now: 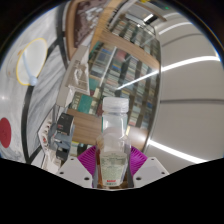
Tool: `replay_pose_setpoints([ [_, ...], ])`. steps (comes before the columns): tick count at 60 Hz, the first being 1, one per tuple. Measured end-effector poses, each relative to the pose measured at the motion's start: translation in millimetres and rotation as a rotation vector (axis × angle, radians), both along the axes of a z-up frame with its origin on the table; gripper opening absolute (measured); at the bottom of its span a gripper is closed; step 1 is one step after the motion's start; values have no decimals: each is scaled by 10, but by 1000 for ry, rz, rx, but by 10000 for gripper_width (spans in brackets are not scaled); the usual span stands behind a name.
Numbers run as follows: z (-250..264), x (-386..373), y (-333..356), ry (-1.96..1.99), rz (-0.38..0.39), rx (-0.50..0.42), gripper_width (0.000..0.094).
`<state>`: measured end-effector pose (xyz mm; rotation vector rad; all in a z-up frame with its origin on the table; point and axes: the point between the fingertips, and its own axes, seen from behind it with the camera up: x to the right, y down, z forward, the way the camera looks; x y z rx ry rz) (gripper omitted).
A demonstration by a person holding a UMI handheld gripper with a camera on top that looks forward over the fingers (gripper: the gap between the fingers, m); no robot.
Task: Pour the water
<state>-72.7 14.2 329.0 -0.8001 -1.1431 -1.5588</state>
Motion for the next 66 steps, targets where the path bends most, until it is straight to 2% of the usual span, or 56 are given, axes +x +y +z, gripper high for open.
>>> replay_pose_setpoints([
  [8, -594, -439, 147, -335, 40, -81, 404],
  [16, -980, -654, 193, -532, 80, -112, 404],
  [22, -1103, -711, 179, -545, 92, -132, 403],
  [28, -961, -772, 120, -449, 119, -122, 403],
  [37, -301, -814, -115, 8, 214, -107, 403],
  [39, -143, -766, -119, 153, 246, -121, 404],
  [49, 170, -387, -227, 874, 296, -224, 403],
  [53, 43, -210, -203, 1145, 288, -283, 403],
  [56, -252, -73, -144, 1350, 261, -331, 401],
  [60, -680, 110, -98, 1574, 204, -417, 402],
  [61, -864, -46, -88, 1613, 188, -421, 403],
  [66, -1270, 415, -99, 1705, 130, -465, 404],
])
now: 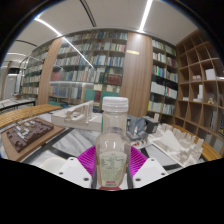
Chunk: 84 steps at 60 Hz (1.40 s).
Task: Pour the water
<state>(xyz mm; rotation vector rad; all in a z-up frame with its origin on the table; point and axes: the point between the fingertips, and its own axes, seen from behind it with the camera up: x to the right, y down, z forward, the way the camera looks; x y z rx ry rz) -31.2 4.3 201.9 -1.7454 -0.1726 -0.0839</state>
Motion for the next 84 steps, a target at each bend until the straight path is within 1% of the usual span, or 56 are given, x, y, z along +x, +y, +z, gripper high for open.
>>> replay_pose_setpoints([
  [3, -335, -121, 24, 14, -16, -38, 403],
  [9, -848, 75, 51, 24, -25, -87, 405],
  [14, -1268, 50, 25, 49, -34, -146, 411],
  [16, -1216, 60, 48, 56, -35, -82, 413],
  [17, -1238, 99, 46, 50, -43, -97, 414],
  [19, -1215, 82, 7, 65, -47, -71, 424],
  [21, -1237, 102, -4, 70, -56, -73, 441],
  [25, -1239, 116, 20, 75, -59, -81, 529],
  [28, -1290, 135, -38, 65, -66, -135, 603],
  [29, -1326, 127, -66, 61, -64, -163, 671],
  [30, -1350, 103, -94, 63, -55, -184, 693],
  [32, -1392, 72, -85, 76, -42, -194, 833],
  [33, -1346, 51, -148, 80, -35, -193, 873],
  [35, -1260, 81, -226, 72, -44, -184, 845],
  [39, -1081, 158, -426, 35, -78, -163, 857],
  [41, -997, 227, -494, 25, -86, -167, 855],
  [49, -742, 147, -1111, 32, -106, -180, 854],
  [60, -395, 98, -2025, 47, -142, -161, 853],
  [71, -278, 78, -2741, 74, -149, -165, 851],
  [84, -290, 148, -3204, 52, -157, -169, 852],
])
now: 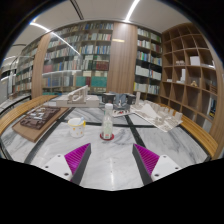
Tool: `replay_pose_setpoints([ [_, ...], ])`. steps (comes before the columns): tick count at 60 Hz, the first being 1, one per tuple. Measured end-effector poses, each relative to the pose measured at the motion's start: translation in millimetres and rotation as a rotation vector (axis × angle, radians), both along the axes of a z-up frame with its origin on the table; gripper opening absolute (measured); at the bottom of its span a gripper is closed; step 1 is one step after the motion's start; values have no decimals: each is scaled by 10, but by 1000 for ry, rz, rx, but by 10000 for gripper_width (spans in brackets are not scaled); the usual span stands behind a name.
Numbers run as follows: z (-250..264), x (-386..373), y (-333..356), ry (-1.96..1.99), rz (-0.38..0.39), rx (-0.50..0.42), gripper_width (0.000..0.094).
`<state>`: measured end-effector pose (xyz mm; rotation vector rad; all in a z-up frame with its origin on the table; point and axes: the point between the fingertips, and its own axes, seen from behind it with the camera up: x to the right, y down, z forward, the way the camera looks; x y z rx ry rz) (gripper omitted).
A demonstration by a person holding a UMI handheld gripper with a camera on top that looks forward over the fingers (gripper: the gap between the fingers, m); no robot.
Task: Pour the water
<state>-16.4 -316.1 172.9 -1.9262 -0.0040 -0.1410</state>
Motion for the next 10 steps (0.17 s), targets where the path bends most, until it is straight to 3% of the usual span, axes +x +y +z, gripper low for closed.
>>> replay_pose_setpoints([
  [10, 95, 35, -146, -6, 4, 33, 851],
])
